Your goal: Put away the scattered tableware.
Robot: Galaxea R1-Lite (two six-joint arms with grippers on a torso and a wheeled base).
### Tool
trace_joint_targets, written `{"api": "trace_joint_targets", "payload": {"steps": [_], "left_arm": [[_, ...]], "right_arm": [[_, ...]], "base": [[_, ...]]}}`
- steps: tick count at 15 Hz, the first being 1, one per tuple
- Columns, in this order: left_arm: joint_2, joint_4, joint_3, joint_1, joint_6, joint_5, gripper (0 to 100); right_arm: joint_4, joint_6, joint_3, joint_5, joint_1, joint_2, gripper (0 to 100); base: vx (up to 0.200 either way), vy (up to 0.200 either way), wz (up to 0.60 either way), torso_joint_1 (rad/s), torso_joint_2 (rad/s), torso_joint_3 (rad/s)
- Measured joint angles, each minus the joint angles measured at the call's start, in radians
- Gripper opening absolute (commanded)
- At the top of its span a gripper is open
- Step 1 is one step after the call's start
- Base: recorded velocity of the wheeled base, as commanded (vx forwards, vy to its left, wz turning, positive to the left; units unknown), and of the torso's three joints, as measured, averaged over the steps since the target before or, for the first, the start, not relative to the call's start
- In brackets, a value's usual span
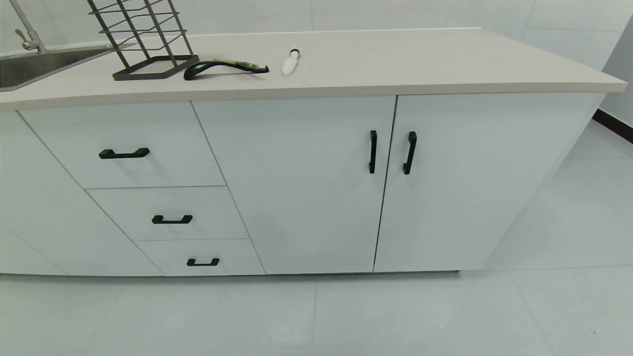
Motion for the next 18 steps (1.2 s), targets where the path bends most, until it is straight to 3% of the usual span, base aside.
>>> {"api": "trace_joint_targets", "payload": {"steps": [6,11,18], "left_arm": [[0.0,0.0,0.0,0.0,0.0,0.0,100],[0.0,0.001,0.0,0.0,0.0,0.0,100],[0.0,0.001,0.0,0.0,-0.003,0.0,100]], "right_arm": [[0.0,-0.001,0.0,0.0,0.0,0.0,0],[0.0,-0.001,0.0,0.0,0.0,0.0,0],[0.0,0.001,0.0,0.0,0.0,0.001,0]], "base": [[0.0,0.033,0.0,0.001,0.0,0.0],[0.0,0.0,0.6,0.002,0.0,0.003],[0.0,0.0,0.0,0.0,0.0,0.0]]}}
